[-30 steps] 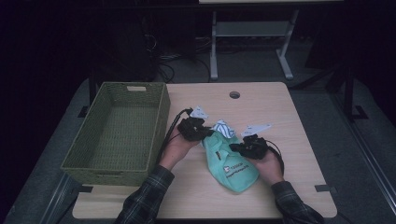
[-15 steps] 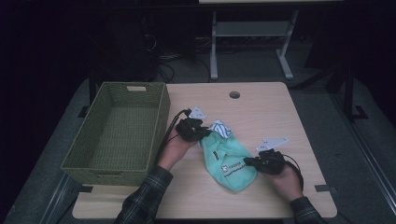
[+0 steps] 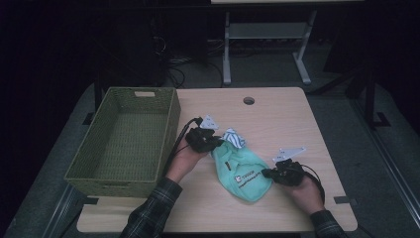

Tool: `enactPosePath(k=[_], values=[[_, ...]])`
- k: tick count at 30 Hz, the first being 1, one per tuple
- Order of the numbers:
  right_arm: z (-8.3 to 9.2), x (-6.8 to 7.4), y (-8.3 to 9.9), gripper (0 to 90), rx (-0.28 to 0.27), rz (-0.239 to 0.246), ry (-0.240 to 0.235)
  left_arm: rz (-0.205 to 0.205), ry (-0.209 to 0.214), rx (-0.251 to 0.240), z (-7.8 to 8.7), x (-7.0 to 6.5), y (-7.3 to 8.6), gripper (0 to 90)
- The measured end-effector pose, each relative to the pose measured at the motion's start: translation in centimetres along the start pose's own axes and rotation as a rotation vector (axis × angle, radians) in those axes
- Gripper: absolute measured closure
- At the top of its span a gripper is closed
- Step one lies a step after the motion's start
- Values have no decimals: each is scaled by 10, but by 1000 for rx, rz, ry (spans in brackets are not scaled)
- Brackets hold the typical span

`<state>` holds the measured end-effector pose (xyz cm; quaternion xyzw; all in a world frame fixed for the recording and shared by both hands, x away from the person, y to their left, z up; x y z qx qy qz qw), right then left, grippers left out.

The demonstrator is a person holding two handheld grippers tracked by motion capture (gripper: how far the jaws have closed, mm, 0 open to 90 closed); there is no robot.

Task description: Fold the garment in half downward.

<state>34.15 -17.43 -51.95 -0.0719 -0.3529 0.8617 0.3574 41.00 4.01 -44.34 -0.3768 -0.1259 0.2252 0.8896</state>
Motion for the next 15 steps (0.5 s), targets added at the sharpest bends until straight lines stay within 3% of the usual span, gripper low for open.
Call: enactPosePath(k=[7, 15], values=[[-4, -9, -6, 899, -8, -11, 3, -47, 16, -12, 3, -17, -6, 831], [-5, -9, -6, 899, -14, -16, 4, -103, 40, -10, -2, -42, -13, 829]])
Point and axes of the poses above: each handheld gripper's, and its own axes: z roughly backward along the jaws, y roughly out of its underside, x roughly to its left, the point moved 7 cm from there along -z, roughly forward along the jaws, and after that the axes turned 2 degrees about -z, right-handed, at the moved point
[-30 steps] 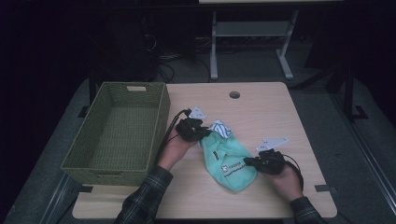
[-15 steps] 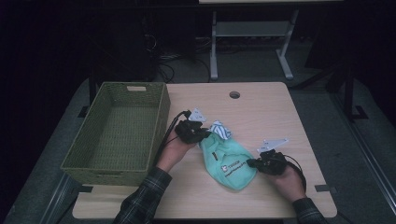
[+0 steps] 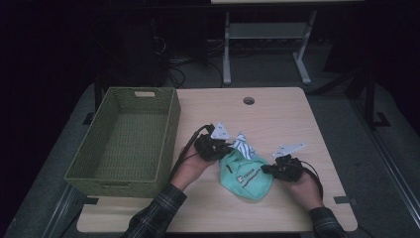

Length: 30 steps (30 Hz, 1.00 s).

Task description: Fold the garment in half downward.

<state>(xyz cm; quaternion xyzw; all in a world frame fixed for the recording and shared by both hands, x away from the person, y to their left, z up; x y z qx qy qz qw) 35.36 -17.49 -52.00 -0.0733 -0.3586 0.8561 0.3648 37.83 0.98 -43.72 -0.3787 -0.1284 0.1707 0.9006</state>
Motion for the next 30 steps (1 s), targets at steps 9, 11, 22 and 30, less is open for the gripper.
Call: enactPosePath(k=[9, 11, 22, 30], values=[[1, -1, 1, 898, 1, -1, -3, -31, 54, 9, -15, -23, -4, 826], [1, -2, 1, 897, -1, 2, 0, -36, 62, 19, -19, -27, -3, 824], [17, -11, 1, 896, -43, -29, 24, -45, 113, 34, -31, -41, -2, 706], [21, -8, 1, 895, -53, -26, 21, -5, 150, -27, -19, -41, -14, 567]])
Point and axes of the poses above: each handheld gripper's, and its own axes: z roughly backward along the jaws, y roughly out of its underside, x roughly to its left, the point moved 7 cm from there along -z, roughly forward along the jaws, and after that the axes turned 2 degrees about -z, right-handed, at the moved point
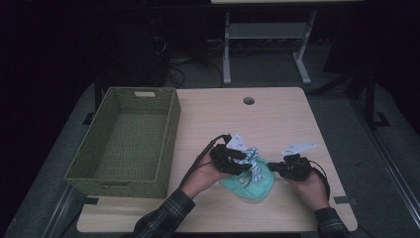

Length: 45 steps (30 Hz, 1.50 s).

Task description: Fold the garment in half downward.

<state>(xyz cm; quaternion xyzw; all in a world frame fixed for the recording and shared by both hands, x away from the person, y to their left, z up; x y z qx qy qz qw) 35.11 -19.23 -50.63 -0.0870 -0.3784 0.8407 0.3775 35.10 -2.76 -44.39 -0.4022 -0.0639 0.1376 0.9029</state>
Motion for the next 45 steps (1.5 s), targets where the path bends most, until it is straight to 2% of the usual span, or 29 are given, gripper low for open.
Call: enactPosePath(k=[3, 9, 13, 16, 17, 18, 19, 21, 24, 28, 31, 35, 45], values=[[2, 4, -2, 895, -9, 4, -10, 19, -18, -19, 6, 6, -1, 564], [7, 18, -5, 896, -22, 25, -49, 68, -31, -19, 7, 17, 1, 570], [7, 32, -6, 896, -24, 45, -86, 87, -24, -3, 0, 19, 3, 557], [2, 39, -7, 896, -17, 56, -101, 87, -14, 30, -7, 20, 7, 537], [-1, 40, -7, 896, -11, 64, -104, 88, -9, 46, -9, 20, 9, 530], [-4, 41, -7, 896, -8, 67, -109, 108, -8, 37, -11, 19, 9, 523], [-6, 42, -6, 896, 5, 62, -110, 100, 0, 53, -12, 20, 11, 521], [-11, 42, -6, 896, 11, 79, -113, 116, 3, 60, -15, 19, 13, 514], [-14, 43, -6, 896, 20, 85, -112, 111, 5, 81, -17, 18, 16, 514], [-15, 42, -5, 896, 19, 78, -112, 108, 15, 102, -18, 18, 19, 593], [-15, 42, -6, 896, 17, 76, -112, 131, 31, 109, -19, 15, 20, 721], [-15, 41, -6, 896, 15, 79, -112, 131, 41, 124, -19, 15, 22, 869], [-16, 43, -13, 896, -7, 72, -122, 128, 28, 22, 2, 15, 4, 886]])
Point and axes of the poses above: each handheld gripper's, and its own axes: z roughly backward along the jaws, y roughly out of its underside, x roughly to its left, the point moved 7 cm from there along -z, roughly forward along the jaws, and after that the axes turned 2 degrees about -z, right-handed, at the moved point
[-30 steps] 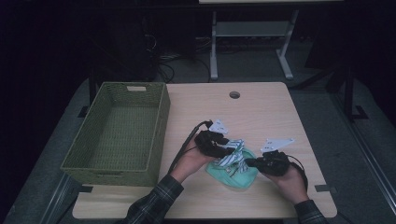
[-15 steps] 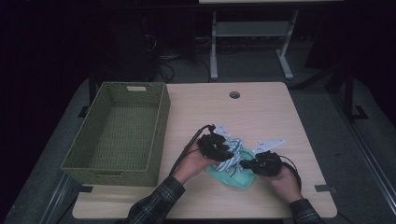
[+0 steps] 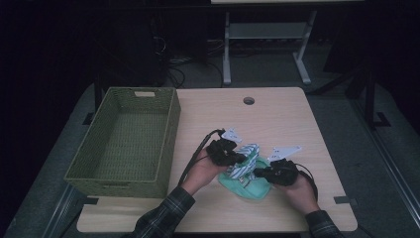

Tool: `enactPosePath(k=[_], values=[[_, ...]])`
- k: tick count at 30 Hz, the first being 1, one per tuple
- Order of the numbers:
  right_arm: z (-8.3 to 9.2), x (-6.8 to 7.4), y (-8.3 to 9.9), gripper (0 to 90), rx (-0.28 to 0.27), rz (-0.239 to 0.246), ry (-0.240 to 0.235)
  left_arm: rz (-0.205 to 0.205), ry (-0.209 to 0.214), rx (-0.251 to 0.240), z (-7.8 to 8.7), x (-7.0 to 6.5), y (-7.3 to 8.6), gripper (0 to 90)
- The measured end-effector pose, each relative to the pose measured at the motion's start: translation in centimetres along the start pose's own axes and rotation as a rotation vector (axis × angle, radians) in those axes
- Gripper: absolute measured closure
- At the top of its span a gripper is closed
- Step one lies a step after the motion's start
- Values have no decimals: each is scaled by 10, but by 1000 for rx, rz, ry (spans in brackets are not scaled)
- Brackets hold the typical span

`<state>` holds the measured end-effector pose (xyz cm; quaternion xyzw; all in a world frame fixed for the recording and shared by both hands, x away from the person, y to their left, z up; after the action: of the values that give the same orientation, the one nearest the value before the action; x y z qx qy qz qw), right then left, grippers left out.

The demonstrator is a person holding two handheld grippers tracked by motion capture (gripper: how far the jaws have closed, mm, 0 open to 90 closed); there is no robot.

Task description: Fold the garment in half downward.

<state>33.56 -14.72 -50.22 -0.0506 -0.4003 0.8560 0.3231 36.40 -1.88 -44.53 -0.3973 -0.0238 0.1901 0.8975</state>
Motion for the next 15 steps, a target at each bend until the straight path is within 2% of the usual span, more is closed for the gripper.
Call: enactPosePath(k=[2, 6, 12, 15], values=[[-3, 0, -4, 896, -7, 8, -2, -13, 1, -4, 4, -1, -2, 886], [-8, -3, -9, 897, -31, -15, -18, -12, 13, -19, 4, -7, -4, 886], [-12, -14, -2, 897, 2, -38, 1, -40, 43, -10, -8, -21, -3, 886], [-11, -19, 2, 897, 21, -39, 26, -47, 52, 1, -15, -24, -2, 885]])
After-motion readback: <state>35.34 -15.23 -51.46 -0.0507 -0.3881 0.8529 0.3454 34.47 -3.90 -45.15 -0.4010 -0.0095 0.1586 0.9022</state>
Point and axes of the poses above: each handheld gripper's, and its own axes: z roughly backward along the jaws, y roughly out of its underside, x roughly to its left, the point moved 7 cm from there along -z, roughly forward along the jaws, and after that the axes turned 2 degrees about -z, right-handed, at the moved point
